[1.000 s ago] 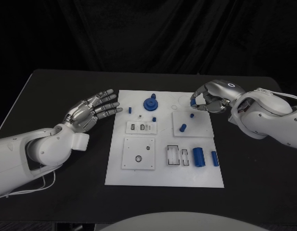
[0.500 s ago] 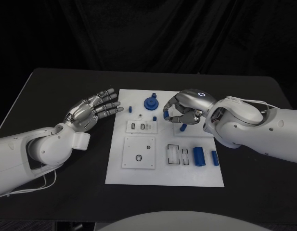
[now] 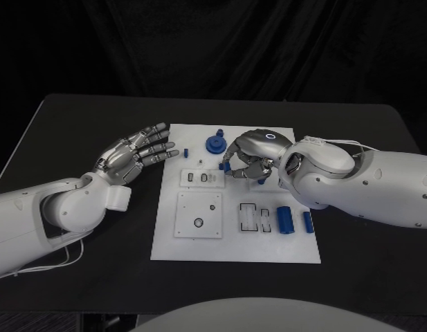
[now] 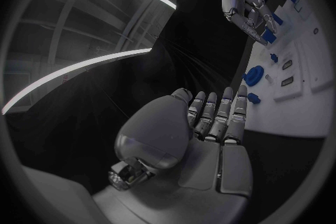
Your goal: Assemble the parts on the task board
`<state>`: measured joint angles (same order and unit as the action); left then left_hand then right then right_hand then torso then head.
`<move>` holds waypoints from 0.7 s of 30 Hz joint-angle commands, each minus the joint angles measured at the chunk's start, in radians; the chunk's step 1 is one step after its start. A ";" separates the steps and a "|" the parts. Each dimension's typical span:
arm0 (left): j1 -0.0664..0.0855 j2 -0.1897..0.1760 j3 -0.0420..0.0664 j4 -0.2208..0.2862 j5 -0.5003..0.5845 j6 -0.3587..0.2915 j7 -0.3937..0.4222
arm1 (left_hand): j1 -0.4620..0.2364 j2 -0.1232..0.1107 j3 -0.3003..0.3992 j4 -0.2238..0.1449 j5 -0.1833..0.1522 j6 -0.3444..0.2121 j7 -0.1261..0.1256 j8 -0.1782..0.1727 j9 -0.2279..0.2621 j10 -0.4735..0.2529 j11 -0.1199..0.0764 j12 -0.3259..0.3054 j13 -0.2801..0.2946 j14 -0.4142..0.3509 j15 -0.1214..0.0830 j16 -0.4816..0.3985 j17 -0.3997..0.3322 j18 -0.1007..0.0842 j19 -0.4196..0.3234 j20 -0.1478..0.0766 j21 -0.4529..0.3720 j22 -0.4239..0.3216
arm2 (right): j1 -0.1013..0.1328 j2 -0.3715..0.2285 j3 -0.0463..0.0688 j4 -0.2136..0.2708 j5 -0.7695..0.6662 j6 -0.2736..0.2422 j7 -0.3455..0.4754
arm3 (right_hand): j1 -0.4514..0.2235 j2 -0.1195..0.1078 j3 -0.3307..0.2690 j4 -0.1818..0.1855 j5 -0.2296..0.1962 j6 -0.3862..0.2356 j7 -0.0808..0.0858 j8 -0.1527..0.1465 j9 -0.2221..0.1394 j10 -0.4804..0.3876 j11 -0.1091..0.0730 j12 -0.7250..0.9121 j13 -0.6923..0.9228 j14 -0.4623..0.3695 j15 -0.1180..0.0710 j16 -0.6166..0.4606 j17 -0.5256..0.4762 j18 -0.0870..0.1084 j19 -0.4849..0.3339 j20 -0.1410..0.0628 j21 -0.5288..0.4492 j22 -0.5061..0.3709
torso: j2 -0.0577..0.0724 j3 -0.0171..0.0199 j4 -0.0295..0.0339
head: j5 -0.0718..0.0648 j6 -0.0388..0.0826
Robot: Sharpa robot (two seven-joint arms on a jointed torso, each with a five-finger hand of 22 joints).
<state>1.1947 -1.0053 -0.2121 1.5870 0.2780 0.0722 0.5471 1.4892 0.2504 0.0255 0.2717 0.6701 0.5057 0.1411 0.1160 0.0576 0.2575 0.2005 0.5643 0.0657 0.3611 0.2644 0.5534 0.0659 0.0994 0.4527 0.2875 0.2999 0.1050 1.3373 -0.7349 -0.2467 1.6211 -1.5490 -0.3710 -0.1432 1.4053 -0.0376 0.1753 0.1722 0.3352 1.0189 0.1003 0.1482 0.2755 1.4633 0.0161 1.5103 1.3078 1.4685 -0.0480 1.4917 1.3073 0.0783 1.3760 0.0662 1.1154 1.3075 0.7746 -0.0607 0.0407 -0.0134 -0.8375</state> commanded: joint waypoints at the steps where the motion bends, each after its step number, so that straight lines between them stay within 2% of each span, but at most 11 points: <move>1: -0.002 0.003 0.001 0.000 0.003 0.013 0.005 | 0.002 -0.009 0.004 0.000 0.001 -0.002 0.001 -0.001 0.001 -0.001 0.006 0.006 0.001 0.000 0.008 0.006 0.000 -0.013 -0.008 0.000 0.004 -0.001 | -0.006 0.006 0.000 -0.001 -0.014 0.040 -0.037 | -0.012 -0.002 0.005 -0.003 -0.007 0.013 -0.005 -0.003 0.028 0.016 0.003 0.005 0.163 0.069 0.008 0.006 0.208 0.009 0.004 0.002 0.006 0.147 | 0.002 0.0005 -0.0028 | 0.003 -0.002; 15: -0.002 0.007 0.001 -0.003 0.003 0.016 0.002 | 0.001 -0.009 0.008 0.001 0.002 -0.001 0.000 -0.001 0.001 -0.001 0.006 0.006 0.001 -0.001 0.008 0.006 0.000 -0.013 -0.008 0.000 0.004 -0.001 | -0.020 0.040 0.000 -0.029 -0.014 0.074 -0.045 | -0.018 -0.001 0.006 -0.003 -0.018 0.005 -0.003 -0.010 0.030 0.016 0.005 0.005 0.164 0.070 0.010 0.008 0.210 0.010 0.004 0.003 0.004 0.147 | 0.003 0.0013 -0.0007 | -0.002 -0.003; 21: -0.002 0.006 0.001 -0.004 0.003 0.016 0.001 | 0.001 -0.009 0.008 0.001 0.002 -0.001 0.000 -0.001 0.001 -0.001 0.006 0.006 0.001 -0.001 0.008 0.006 0.000 -0.013 -0.008 0.000 0.004 -0.001 | -0.027 0.055 0.000 -0.045 -0.014 0.071 -0.045 | -0.018 0.000 0.006 -0.003 -0.019 0.005 -0.003 -0.010 0.031 0.015 0.005 0.005 0.163 0.070 0.010 0.008 0.210 0.010 0.003 0.004 0.001 0.146 | 0.000 -0.0006 -0.0003 | -0.002 -0.005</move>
<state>1.1947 -1.0005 -0.2121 1.5818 0.2780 0.0737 0.5421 1.4892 0.2504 0.0282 0.2745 0.6701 0.5057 0.1411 0.1160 0.0576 0.2576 0.2005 0.5642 0.0657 0.3610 0.2644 0.5534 0.0660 0.0994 0.4527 0.2875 0.2998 0.1050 1.3146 -0.6816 -0.2461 1.5784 -1.5555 -0.3144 -0.1671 1.3915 -0.0421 0.1781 0.1693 0.3193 1.0219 0.0971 0.1373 0.3068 1.4632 0.0161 1.5112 1.3076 1.4648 -0.0444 1.4956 1.3073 0.0783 1.3760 0.0662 1.1193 1.3074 0.7768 -0.0597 0.0400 -0.0165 -0.8404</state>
